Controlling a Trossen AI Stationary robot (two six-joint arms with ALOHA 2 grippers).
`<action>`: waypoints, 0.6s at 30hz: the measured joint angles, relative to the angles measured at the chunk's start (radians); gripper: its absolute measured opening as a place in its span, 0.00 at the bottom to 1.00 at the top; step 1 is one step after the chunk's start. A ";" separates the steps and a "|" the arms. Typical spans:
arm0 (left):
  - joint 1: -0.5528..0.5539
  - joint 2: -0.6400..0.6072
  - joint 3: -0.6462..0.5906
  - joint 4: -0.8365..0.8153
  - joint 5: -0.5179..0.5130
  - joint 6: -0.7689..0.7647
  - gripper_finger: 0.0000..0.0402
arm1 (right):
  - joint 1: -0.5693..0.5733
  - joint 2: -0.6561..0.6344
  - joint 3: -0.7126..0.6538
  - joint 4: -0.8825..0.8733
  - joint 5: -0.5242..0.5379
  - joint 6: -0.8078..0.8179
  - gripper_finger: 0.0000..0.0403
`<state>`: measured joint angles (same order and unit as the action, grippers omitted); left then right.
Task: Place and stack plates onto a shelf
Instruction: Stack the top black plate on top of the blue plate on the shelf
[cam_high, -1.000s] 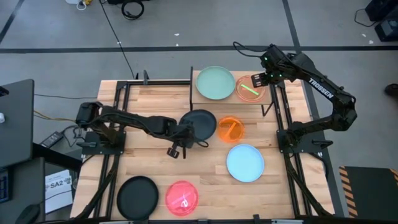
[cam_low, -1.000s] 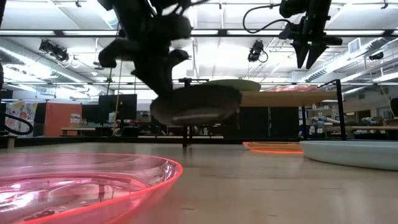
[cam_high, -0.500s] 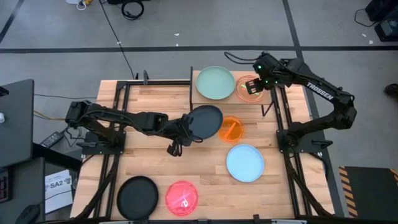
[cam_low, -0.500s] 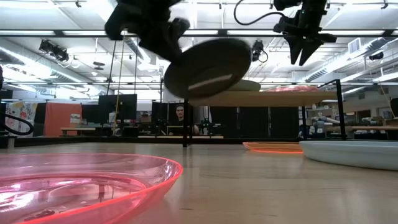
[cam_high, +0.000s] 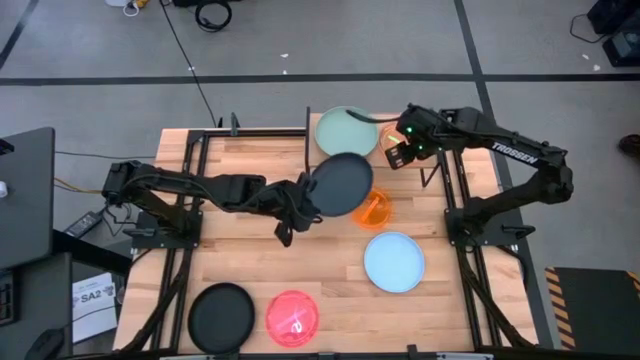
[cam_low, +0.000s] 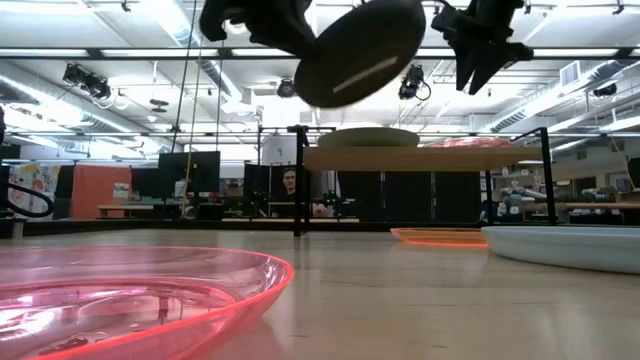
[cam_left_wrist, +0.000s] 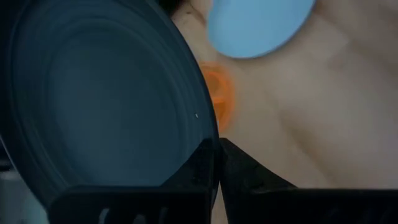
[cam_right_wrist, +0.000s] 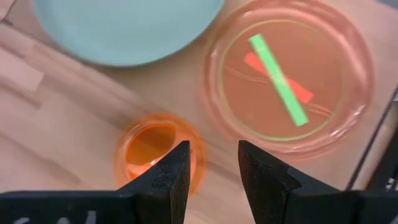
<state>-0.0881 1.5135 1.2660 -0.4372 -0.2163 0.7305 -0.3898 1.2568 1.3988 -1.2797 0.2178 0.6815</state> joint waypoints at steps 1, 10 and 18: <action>0.002 0.000 0.005 0.001 -0.016 0.024 0.04 | 0.015 0.000 0.000 0.000 -0.001 0.005 0.35; 0.077 0.000 0.014 -0.004 -0.061 0.128 0.04 | 0.139 0.000 0.000 -0.001 -0.002 0.060 0.35; 0.196 0.006 0.014 0.037 -0.039 0.191 0.04 | 0.222 0.000 0.000 0.002 -0.002 0.104 0.35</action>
<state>0.1083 1.5198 1.2804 -0.4006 -0.2551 0.9216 -0.1675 1.2568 1.3987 -1.2776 0.2157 0.7853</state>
